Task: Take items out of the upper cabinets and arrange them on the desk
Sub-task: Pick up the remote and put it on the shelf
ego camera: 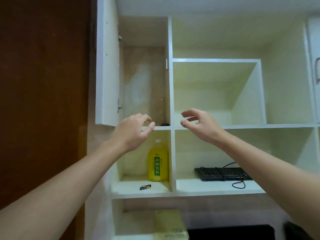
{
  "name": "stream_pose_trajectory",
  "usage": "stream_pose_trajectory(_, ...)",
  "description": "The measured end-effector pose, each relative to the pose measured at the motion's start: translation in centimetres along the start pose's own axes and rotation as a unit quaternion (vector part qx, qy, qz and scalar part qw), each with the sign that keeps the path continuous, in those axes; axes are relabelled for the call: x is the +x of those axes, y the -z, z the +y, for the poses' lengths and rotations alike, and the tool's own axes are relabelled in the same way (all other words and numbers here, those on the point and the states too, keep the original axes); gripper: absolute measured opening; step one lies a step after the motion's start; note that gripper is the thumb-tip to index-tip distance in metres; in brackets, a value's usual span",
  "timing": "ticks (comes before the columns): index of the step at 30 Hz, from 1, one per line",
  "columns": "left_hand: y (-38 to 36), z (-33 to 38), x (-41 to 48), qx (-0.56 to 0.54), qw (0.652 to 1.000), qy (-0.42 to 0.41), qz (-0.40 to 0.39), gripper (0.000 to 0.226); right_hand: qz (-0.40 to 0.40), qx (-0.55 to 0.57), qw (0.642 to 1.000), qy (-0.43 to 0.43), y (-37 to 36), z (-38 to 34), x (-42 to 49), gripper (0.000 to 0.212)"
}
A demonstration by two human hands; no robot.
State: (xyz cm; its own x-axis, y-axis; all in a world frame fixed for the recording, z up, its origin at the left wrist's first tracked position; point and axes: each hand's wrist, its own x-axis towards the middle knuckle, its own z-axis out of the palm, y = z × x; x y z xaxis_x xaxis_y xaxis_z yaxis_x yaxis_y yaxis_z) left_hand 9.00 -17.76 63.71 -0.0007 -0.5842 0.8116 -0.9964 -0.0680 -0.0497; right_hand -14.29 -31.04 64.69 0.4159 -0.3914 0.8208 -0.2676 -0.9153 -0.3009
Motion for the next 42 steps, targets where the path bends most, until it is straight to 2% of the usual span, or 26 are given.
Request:
stream_pose_trajectory(5,-3.1,-2.4,-0.9,0.021,0.999,0.039,-0.015,0.062,-0.021,-0.018,1.000,-0.005,-1.3,2.1,-0.6,0.040)
stream_pose_trajectory(10,-4.1,-3.2,-0.5,-0.001,0.999,0.037,-0.019,0.065,-0.052,-0.027,0.998,0.006,-3.7,2.7,-0.3,0.037)
stream_pose_trajectory(15,-4.5,-4.6,-0.7,-0.034,0.999,0.033,-0.017,0.057,-0.061,-0.032,0.997,0.031,-5.7,2.7,1.1,0.035)
stream_pose_trajectory(23,-5.9,-6.3,-1.5,-0.041,0.999,0.014,-0.019,0.062,-0.067,-0.035,0.996,0.038,-8.1,3.0,3.7,0.031)
stream_pose_trajectory(27,-5.6,-6.0,-1.4,-0.065,0.998,0.009,-0.006,0.045,-0.049,-0.036,0.997,0.042,-8.7,2.6,5.1,0.032)
stream_pose_trajectory(32,-5.5,-5.6,-1.3,-0.088,0.996,0.002,0.004,0.038,-0.044,-0.024,0.998,0.045,-9.2,2.0,6.6,0.037)
stream_pose_trajectory(38,-5.7,-5.5,-0.4,-0.095,0.995,-0.008,0.023,0.047,-0.027,-0.018,0.998,0.054,-9.3,2.0,6.1,0.035)
stream_pose_trajectory(42,-6.3,-5.2,1.4,-0.085,0.995,-0.023,0.048,0.038,-0.027,-0.045,0.997,0.062,-8.4,2.8,4.9,0.030)
